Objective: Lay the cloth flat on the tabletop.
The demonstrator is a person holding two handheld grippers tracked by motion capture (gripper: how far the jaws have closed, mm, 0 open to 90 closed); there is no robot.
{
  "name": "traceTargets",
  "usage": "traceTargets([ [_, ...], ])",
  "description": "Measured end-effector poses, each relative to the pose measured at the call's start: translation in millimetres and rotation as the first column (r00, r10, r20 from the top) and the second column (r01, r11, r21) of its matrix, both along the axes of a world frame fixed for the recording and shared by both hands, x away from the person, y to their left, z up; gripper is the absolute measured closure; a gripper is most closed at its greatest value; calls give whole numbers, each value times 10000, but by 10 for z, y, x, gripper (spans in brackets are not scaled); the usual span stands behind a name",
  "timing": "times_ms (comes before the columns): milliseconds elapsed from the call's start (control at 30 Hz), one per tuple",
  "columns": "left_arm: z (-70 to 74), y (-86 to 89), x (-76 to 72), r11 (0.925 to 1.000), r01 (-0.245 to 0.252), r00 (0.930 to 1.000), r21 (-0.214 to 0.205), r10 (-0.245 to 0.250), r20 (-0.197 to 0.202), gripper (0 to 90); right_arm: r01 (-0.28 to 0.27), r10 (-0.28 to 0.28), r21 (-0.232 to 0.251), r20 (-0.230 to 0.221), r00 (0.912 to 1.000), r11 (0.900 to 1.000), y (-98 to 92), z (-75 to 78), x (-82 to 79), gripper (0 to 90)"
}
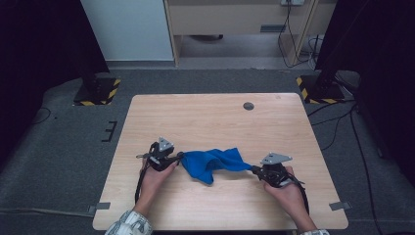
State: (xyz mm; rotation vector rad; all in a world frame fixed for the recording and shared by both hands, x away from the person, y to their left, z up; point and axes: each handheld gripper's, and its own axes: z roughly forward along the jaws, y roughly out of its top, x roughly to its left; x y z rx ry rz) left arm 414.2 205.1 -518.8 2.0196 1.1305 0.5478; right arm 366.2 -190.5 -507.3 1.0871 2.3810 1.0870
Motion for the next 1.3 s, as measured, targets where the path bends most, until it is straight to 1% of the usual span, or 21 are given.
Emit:
traceTargets([
  [67,24,13,-47,10000,73,9999,11,-73,78,492,-15,15,31,-4,10000,10000,10,-5,12,886],
  [133,56,29,-117,9998,191,9997,-105,-189,171,484,-54,54,35,-16,10000,10000,21,-14,22,886],
  [233,94,40,-210,9993,318,9994,-179,-315,164,468,-113,113,-3,-43,9999,9999,26,-16,18,885],
  [333,100,51,-292,9983,570,9984,-100,-570,70,454,-129,129,-3,14,9999,9999,21,-6,10,884],
  [400,108,63,-356,9969,780,9969,-121,-779,91,424,-87,87,19,16,10000,10000,17,-1,14,883],
  [467,128,72,-410,9968,797,9965,-16,-796,273,390,-26,26,22,0,10000,10000,17,-3,17,883],
  [500,146,78,-438,9967,805,9962,-107,-801,333,374,-35,35,21,-19,10000,10000,17,-5,18,882],
  [533,158,74,-458,9962,844,9957,-227,-835,390,376,2,-1,20,-29,10000,10000,21,-11,21,882],
  [600,183,32,-494,9954,914,9947,-275,-899,507,381,-13,13,-18,-67,10000,10000,25,-19,25,881],
  [633,196,0,-513,9946,1000,9938,-289,-984,522,398,14,-14,-8,-72,10000,10000,30,-23,24,880],
  [667,205,-38,-532,9934,1095,9931,-346,-1079,452,429,-2,2,-3,-89,10000,10000,31,-25,23,880],
  [733,207,-135,-575,9886,1426,9893,-479,-1408,375,458,-8,8,-3,-110,9999,10000,31,-27,19,878],
  [800,196,-243,-611,9815,1855,9824,-466,-1843,292,491,2,-2,6,-92,10000,10000,26,-30,21,878],
  [833,187,-290,-628,9782,2033,9790,-425,-2022,269,501,7,-7,9,-81,10000,10000,21,-31,22,878],
  [933,143,-391,-661,9699,2435,9699,-44,-2435,98,544,56,-56,48,-100,9999,10000,13,-28,21,878],
  [967,127,-405,-664,9683,2499,9683,21,-2500,21,555,60,-59,64,-86,9999,10000,10,-26,22,878],
  [1033,92,-414,-660,9643,2646,9640,-78,-2647,-237,556,65,-64,70,-85,9999,10000,9,-24,24,877],
  [1067,75,-420,-655,9626,2707,9618,-108,-2709,-391,543,63,-63,59,-76,10000,10000,10,-26,25,877],
  [1167,45,-435,-644,9605,2779,9589,-118,-2782,-566,464,41,-41,15,-79,10000,10000,11,-32,28,876],
  [1233,12,-453,-636,9581,2865,9558,-2,-2858,-692,403,50,-50,20,-103,9999,10000,14,-33,26,874],
  [1300,-24,-470,-629,9554,2944,9532,224,-2919,-785,366,55,-54,20,-103,9999,10000,11,-34,27,871],
])
